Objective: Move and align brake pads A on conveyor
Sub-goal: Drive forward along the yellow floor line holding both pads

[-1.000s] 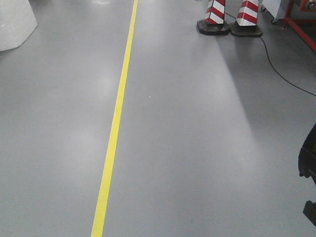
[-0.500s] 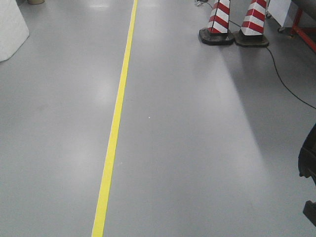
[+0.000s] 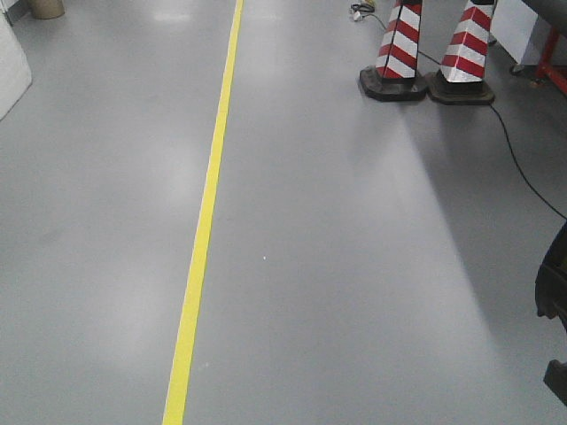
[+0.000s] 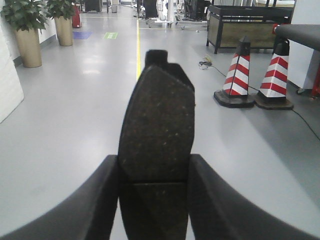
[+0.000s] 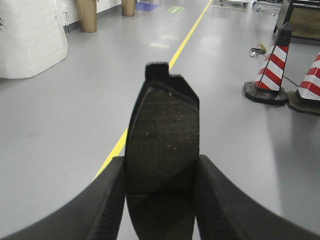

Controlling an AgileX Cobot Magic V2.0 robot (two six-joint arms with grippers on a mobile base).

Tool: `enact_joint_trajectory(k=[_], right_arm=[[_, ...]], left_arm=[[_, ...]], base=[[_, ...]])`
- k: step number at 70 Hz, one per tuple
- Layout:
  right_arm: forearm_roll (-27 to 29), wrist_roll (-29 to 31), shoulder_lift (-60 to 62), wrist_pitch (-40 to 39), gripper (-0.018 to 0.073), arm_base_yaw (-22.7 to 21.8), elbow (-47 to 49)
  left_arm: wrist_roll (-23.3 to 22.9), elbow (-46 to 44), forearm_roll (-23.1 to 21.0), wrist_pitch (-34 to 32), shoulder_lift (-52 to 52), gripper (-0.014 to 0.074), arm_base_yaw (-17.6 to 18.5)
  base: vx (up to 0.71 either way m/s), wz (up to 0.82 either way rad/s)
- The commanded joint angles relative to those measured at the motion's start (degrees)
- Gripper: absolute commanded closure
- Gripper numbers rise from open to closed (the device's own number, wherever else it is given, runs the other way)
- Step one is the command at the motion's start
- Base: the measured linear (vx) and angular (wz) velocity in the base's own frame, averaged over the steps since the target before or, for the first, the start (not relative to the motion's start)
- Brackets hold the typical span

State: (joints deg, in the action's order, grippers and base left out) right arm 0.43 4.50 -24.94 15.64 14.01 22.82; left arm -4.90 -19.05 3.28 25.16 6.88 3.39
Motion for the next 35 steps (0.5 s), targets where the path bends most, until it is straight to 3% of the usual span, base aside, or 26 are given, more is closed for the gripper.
enact_joint_trajectory(k=[1, 35], right_arm=[[-0.4, 0.0, 0.0, -5.5, 0.0563, 0.0, 1.8], [-0.4, 0.0, 0.0, -5.5, 0.0563, 0.0, 1.8]], left_arm=[[0.0, -1.5, -0.1, -5.6, 0.9, 0.045, 0.1], [0.0, -1.5, -0.1, -5.6, 0.9, 0.045, 0.1]], base=[[0.57, 0.01], [0.59, 0.01]])
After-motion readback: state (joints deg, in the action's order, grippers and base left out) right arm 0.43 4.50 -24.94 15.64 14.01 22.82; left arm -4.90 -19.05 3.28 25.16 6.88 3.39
